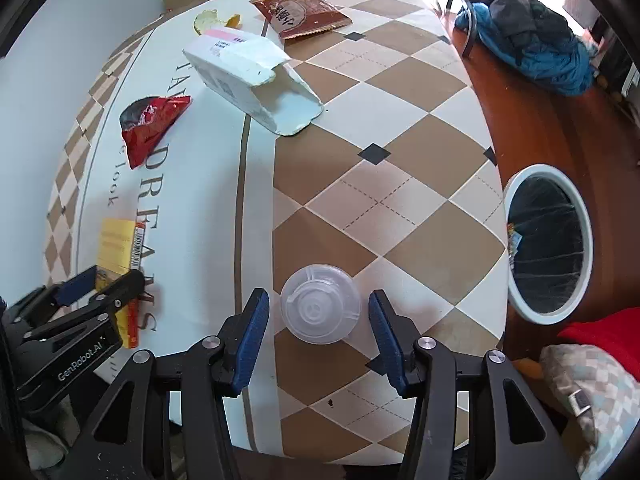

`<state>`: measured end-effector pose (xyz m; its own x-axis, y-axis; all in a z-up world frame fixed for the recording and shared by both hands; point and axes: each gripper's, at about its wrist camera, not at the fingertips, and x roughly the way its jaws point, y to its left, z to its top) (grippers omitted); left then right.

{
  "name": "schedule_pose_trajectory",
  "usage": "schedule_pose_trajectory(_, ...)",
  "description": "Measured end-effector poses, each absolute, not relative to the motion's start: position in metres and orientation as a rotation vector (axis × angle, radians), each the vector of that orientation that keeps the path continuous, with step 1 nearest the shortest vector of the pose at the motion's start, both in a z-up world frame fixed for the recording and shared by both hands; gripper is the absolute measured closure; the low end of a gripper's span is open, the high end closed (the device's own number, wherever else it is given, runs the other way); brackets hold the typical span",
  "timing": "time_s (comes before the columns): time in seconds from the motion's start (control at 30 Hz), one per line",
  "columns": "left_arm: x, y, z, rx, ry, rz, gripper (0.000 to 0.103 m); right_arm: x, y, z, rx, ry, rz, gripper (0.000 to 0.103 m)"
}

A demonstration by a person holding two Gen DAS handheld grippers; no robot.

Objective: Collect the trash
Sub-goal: 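Grasp the yellow box with the left tool while the right tool grasps the clear cup lid, then carry the yellow box and cup lid to the bin and release both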

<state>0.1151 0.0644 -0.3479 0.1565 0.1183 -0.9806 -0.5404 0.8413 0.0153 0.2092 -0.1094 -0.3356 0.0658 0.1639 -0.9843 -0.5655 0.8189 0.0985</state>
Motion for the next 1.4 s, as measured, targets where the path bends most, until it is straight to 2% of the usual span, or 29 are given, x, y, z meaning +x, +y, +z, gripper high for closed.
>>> schedule_pose_trajectory(0.1,0.118,0.057,-0.348,-0.354,1.340,0.497,0.049,0.206,-0.109,-0.336,-0.383,1.382,0.550,0.060)
schedule_pose_trajectory(0.37,0.118,0.037,-0.307,-0.321,1.267,0.517,0.049,0.210,-0.119,-0.313,-0.317,1.338,0.586,0.060)
schedule_pose_trajectory(0.7,0.147,-0.015,-0.196,-0.244,1.059,0.431,0.049,0.225,-0.160,-0.227,-0.193,1.166,0.609,0.060)
schedule_pose_trajectory(0.9,0.197,-0.065,-0.164,-0.227,0.995,0.310,0.049,0.251,-0.229,-0.181,-0.115,1.083,0.531,0.060)
schedule_pose_trajectory(1.13,0.277,-0.155,-0.172,-0.214,1.000,0.139,0.049,0.298,-0.335,-0.170,-0.058,1.055,0.361,0.060)
schedule_pose_trajectory(1.4,0.362,-0.233,-0.249,-0.245,1.169,-0.052,0.049,0.356,-0.436,-0.246,-0.010,1.178,0.192,0.060)
